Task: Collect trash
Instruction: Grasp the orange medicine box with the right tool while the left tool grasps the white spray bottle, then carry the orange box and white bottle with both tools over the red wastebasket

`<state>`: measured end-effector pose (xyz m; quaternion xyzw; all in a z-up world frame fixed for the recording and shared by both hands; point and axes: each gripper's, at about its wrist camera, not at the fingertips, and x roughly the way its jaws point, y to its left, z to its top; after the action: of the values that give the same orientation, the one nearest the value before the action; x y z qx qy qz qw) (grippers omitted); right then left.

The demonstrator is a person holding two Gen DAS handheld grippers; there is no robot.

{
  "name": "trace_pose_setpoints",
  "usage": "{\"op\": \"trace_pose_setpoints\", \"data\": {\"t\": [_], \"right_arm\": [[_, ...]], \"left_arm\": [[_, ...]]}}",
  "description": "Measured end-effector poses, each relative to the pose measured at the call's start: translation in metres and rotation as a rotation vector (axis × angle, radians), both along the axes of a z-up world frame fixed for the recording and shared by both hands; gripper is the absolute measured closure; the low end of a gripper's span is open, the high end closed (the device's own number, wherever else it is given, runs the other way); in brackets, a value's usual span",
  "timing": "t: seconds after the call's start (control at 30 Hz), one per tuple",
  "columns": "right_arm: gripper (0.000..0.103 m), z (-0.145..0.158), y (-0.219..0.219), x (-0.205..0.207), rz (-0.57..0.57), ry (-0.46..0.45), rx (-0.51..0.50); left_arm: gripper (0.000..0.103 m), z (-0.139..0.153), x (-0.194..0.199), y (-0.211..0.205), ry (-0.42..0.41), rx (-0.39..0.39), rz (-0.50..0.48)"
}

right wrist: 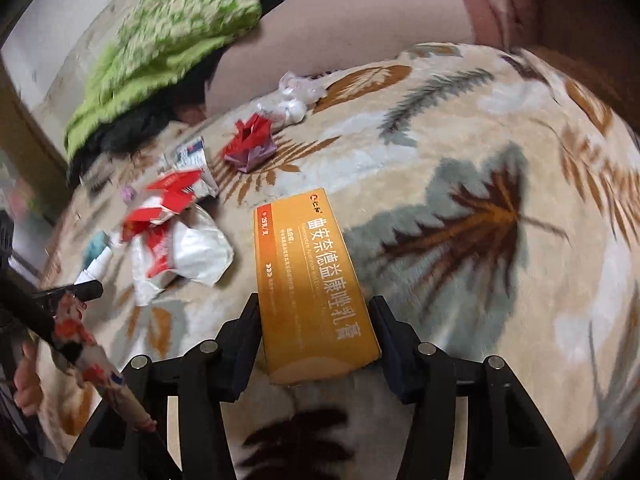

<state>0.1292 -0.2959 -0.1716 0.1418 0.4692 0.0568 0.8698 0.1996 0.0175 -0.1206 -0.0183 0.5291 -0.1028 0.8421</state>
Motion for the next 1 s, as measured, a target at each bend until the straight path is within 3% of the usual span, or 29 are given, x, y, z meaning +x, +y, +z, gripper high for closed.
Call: {"op": "trace_pose_setpoints", "data": {"t": [0.1, 0.23, 0.43, 0.67, 0.83, 1.0], "right_arm": [[0.054, 0.023, -0.008, -0.035, -0.037, -0.050, 0.070], [0.054, 0.068, -0.016, -0.094, -0.083, -0.153, 0.131], [0.054, 0.084, -0.022, -0.139, -0.130, -0.173, 0.154], [0.054, 0.116, -0.029, -0.217, -0.173, -0.254, 0.202], [0.054, 0.151, -0.037, -0.277, -0.203, -0.341, 0.186], [0.054, 0.174, -0.052, -0.320, -0.246, -0.387, 0.140]], "left_arm": [[0.075, 0.029, -0.018, 0.007, -0.044, -0.054, 0.030], [0.075, 0.078, -0.055, 0.003, -0.123, -0.101, 0.058], [0.075, 0.131, -0.138, -0.020, -0.211, -0.209, 0.048], [0.075, 0.141, -0.218, -0.048, -0.186, -0.269, -0.026], [0.075, 0.143, -0.258, -0.086, -0.158, -0.278, -0.124], [0.075, 0.156, -0.292, -0.124, -0.182, -0.290, -0.222]]}}
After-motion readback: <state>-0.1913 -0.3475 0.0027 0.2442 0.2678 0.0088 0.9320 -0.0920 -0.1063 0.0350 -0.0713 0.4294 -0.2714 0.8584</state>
